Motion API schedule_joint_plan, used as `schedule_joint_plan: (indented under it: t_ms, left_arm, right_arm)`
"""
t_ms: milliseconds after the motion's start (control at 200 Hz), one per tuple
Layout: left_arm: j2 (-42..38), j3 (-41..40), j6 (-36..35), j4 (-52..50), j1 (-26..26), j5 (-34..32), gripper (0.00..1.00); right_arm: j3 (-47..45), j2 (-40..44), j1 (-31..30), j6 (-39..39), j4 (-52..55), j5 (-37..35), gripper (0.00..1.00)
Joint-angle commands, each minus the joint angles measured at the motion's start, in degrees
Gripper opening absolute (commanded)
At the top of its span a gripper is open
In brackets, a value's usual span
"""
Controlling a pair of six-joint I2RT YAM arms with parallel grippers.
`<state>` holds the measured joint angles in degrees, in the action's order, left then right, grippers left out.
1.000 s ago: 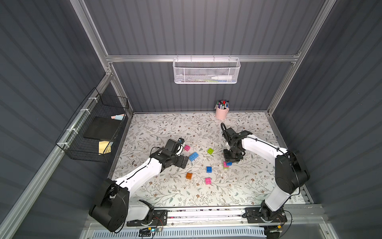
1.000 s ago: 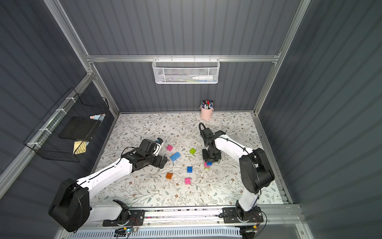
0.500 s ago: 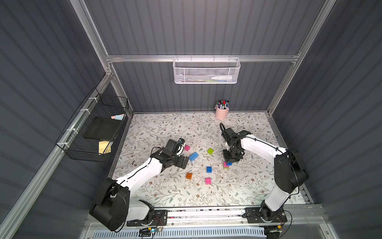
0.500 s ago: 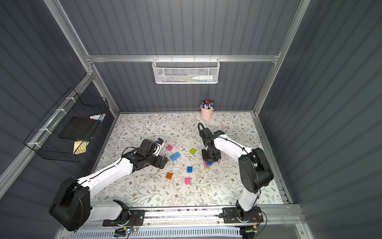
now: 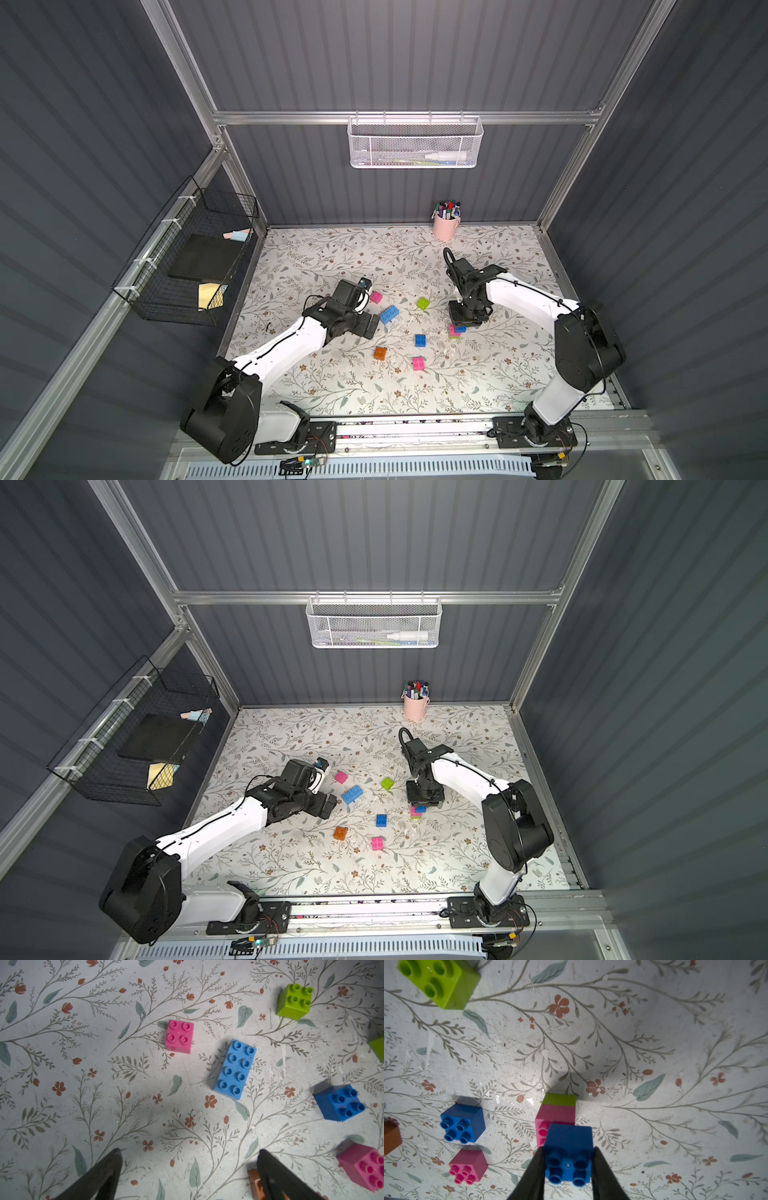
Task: Assemble the number 4 with lego
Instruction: Assemble the lego brick with the lego brick.
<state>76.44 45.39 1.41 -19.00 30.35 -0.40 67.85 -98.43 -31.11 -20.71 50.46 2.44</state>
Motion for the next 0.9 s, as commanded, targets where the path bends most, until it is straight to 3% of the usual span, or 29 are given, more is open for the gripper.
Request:
schedule_joint_plan:
  t_ms: [0,310,730,895]
  left_arm:
    - [0.63,1.55,-1.06,0.11,0.41,-0.65,1.00]
    - [0.81,1.55,-1.28,0.21,0.41,-0.56,0.99]
    - [0.81,2.15,-1.68,-0.13,0.41,-0.65,1.00]
    - [1.05,2.24,-1.76,0.01,0.42,-0.56,1.00]
  right_arm:
    - [-7.63,-8.25,-0.68,-1.20,-4.55,1.60,0.22]
    - [-5.72,-8.33,-0.54,3.84,-0.90,-4.50,0.22]
    - [-6.80,-6.04,1.01,5.35,-1.43,2.76,0.23]
    - [-7.46,-4.51,2.04,5.06,-1.31,1.65,0.24]
